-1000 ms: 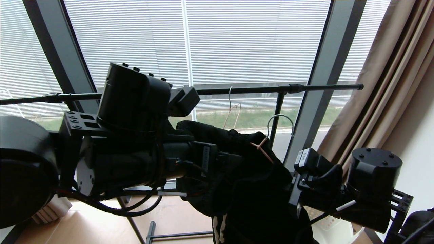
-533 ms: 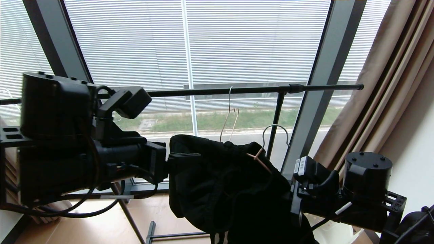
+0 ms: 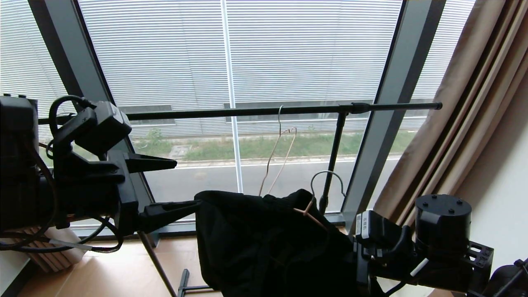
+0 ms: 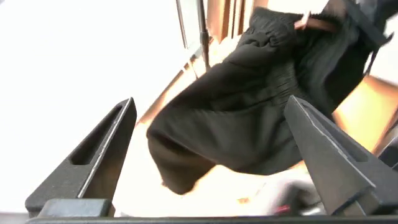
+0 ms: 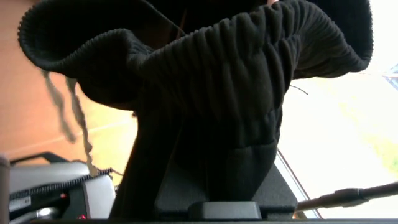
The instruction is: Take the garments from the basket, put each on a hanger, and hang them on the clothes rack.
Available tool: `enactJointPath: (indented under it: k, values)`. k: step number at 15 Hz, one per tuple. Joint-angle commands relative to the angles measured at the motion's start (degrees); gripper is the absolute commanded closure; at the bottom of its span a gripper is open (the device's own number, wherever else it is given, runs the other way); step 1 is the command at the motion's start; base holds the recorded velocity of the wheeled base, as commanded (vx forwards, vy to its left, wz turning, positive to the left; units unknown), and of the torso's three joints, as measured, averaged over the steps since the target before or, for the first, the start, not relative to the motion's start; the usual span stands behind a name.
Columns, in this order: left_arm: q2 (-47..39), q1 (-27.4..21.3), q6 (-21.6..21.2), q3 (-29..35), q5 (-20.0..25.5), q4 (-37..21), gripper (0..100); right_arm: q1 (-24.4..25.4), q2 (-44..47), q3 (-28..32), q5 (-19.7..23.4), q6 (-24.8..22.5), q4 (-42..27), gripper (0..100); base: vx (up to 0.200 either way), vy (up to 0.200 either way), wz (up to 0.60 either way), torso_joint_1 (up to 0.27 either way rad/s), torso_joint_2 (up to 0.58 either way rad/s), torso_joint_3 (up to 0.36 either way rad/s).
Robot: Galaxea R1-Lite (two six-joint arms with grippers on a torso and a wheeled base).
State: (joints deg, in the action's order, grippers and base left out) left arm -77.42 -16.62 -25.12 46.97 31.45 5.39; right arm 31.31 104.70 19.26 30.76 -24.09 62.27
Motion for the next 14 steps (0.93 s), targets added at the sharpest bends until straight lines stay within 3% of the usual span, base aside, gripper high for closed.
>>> enactJointPath:
  k: [1, 3, 4, 7, 14]
  values:
    - [-4.1, 2.8, -7.6, -0.6, 4.5, 0.1, 0, 1.7, -0.4, 1.2, 0.0, -1.0, -2.0, 100, 0.0, 0.0, 0.0, 0.0, 0.0, 0.0]
    - [-6.7, 3.1, -12.8, -0.6, 6.2, 0.1, 0, 2.1, -1.9, 3.4, 0.0, -2.3, -7.6, 100, 0.0, 0.0, 0.0, 0.0, 0.0, 0.0]
    - [-8.4, 2.6, -16.0, -0.9, 7.7, 0.1, 0, 2.2, -4.5, 6.7, 0.0, -4.7, -16.0, 100, 0.0, 0.0, 0.0, 0.0, 0.0, 0.0]
    - [-10.6, -0.1, -18.8, -1.6, 8.7, 0.3, 0, 2.2, -7.6, 11.2, 0.0, -6.8, -25.6, 100, 0.0, 0.0, 0.0, 0.0, 0.0, 0.0]
    - [-12.7, -6.3, -18.9, -1.9, 8.5, 0.6, 0, 5.5, -8.1, 14.0, 0.0, -6.8, -28.8, 100, 0.0, 0.0, 0.0, 0.0, 0.0, 0.0]
